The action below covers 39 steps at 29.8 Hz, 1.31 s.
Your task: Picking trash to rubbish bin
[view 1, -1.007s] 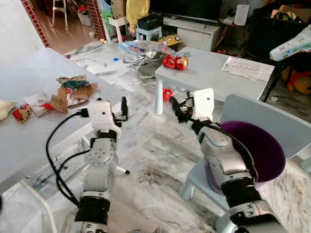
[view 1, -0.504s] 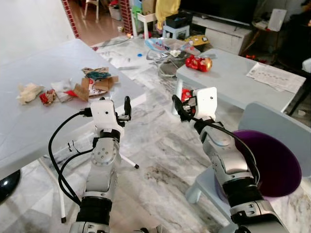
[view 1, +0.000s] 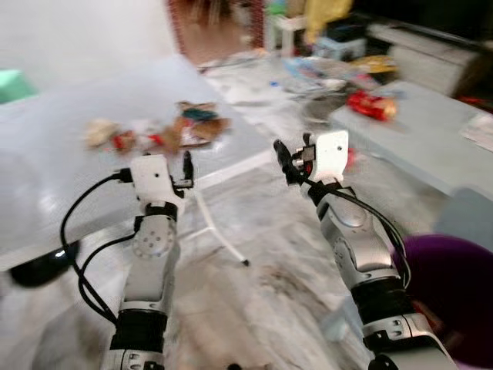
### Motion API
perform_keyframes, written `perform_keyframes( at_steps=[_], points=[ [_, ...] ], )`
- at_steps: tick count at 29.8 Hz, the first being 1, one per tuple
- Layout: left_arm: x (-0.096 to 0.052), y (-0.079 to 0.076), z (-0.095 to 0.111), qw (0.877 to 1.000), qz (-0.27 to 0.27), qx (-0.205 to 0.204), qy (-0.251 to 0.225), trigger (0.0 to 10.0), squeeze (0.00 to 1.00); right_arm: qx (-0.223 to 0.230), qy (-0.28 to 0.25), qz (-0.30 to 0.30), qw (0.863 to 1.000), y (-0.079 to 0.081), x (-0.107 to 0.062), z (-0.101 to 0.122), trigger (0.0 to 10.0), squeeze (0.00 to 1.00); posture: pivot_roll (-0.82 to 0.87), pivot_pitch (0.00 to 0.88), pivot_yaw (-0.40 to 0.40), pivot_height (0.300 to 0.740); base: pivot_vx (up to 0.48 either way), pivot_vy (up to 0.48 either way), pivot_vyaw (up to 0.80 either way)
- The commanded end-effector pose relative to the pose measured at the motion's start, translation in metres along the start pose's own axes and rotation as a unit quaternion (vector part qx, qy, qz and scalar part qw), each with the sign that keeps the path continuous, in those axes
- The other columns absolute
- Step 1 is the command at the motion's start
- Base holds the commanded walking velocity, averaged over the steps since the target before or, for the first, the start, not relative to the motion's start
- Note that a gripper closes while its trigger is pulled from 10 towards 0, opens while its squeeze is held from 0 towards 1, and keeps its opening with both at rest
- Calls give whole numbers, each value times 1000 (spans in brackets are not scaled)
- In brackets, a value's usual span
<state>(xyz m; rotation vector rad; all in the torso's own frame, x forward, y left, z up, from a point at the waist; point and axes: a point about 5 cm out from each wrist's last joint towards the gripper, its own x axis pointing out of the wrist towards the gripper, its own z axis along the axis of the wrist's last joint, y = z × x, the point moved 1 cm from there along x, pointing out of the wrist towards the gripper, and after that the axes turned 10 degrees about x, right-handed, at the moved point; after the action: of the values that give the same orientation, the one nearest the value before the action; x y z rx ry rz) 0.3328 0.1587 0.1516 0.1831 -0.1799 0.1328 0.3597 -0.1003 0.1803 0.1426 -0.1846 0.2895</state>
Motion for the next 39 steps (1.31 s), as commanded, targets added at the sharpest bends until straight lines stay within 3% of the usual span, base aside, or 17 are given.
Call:
perform_keyframes(
  at_steps=[1, 3, 7, 10, 15, 17, 23, 24, 28, 34, 39],
  points=[
    [-2, 8, -2, 1000, 1, 12, 0, 10000, 0, -15, -27, -18, 999, -6, -2, 11, 10000, 0, -54, 13, 46, 740, 0, 0, 781],
    [-5, 15, -8, 1000, -15, 10, 10, 10000, 0, -18, -25, -31, 999, -14, -5, 10, 10000, 0, -42, 20, 42, 740, 0, 0, 288],
    [-12, 11, -20, 996, -78, -12, 41, 10000, 0, -25, -18, -52, 998, -25, -12, 4, 10000, 0, -28, 19, 33, 740, 0, 0, 0],
    [-19, 11, -28, 994, -93, -27, 56, 10000, 0, -32, -13, -64, 997, -32, -16, -3, 10000, 0, -20, 18, 31, 740, 0, 0, 0],
    [-33, 14, -44, 993, -94, -15, 73, 10000, 0, -20, 19, -80, 996, -40, -26, -23, 10000, 0, -15, 20, 28, 740, 0, 0, 0],
    [-46, 15, -58, 991, -97, -14, 93, 10000, 0, -16, 39, -77, 996, -43, -34, -32, 10000, 0, -29, 20, 35, 740, 0, 0, 0],
    [-52, 11, -61, 988, -111, -23, 105, 10000, 0, -14, 73, -54, 996, -44, -43, -40, 10000, 0, -45, 20, 54, 740, 0, 0, 0],
    [-51, 7, -62, 986, -125, -22, 108, 10000, 0, -29, 100, -22, 994, -42, -52, -49, 10000, 0, -51, 18, 64, 740, 0, 0, 0],
    [-49, 4, -59, 986, -135, -16, 98, 10000, 0, -56, 111, -2, 992, -40, -62, -55, 10000, 0, -50, 14, 76, 740, 0, 0, 0],
    [-47, 3, -48, 988, -126, -23, 88, 10000, 0, -34, 95, -27, 995, -26, -58, -56, 10000, 0, -31, 17, 57, 740, 0, 0, 0],
    [-64, 9, -55, 987, -121, -21, 102, 10000, 0, -23, 74, -59, 995, -29, -62, -52, 10000, 0, -18, 29, 32, 740, 0, 0, 0]
  ],
)
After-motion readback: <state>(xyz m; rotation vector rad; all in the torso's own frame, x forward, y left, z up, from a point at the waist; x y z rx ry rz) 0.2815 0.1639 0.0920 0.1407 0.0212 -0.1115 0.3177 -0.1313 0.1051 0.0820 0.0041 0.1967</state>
